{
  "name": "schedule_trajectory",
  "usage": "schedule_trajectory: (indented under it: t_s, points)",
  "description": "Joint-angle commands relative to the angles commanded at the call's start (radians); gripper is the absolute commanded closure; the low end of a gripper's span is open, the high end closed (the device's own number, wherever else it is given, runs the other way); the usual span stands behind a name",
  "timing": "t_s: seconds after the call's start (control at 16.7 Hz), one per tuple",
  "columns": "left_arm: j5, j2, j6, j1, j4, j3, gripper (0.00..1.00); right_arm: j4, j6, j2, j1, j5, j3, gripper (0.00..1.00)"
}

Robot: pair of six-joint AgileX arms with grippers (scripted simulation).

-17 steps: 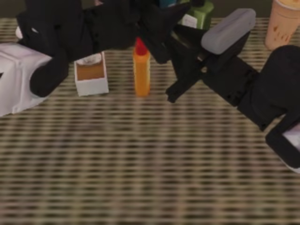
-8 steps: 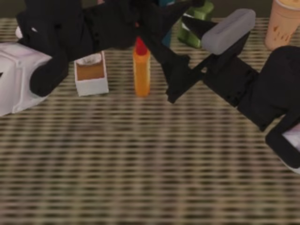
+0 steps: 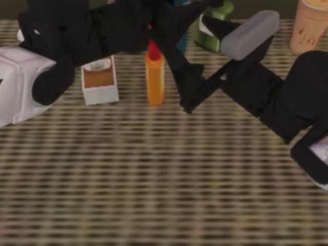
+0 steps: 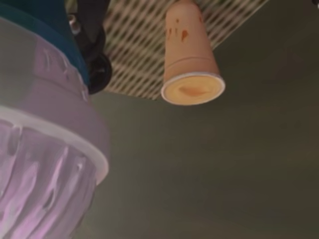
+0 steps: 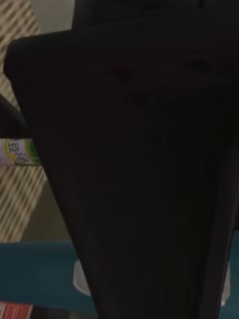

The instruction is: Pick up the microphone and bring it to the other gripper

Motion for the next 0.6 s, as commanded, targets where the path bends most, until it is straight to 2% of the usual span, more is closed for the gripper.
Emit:
schedule_trajectory:
  t_s: [0.48, 0.6]
  points:
    - [0.124, -0.069, 0.006, 0.143, -0.010, -0.065, 1.00, 0.019, 0.005, -0.220, -0.031, -0.041, -0.240, 0.00]
    - [0.139, -0.077, 0.006, 0.160, -0.011, -0.072, 1.00, 0.022, 0.006, -0.244, -0.033, -0.047, -0.265, 0.00]
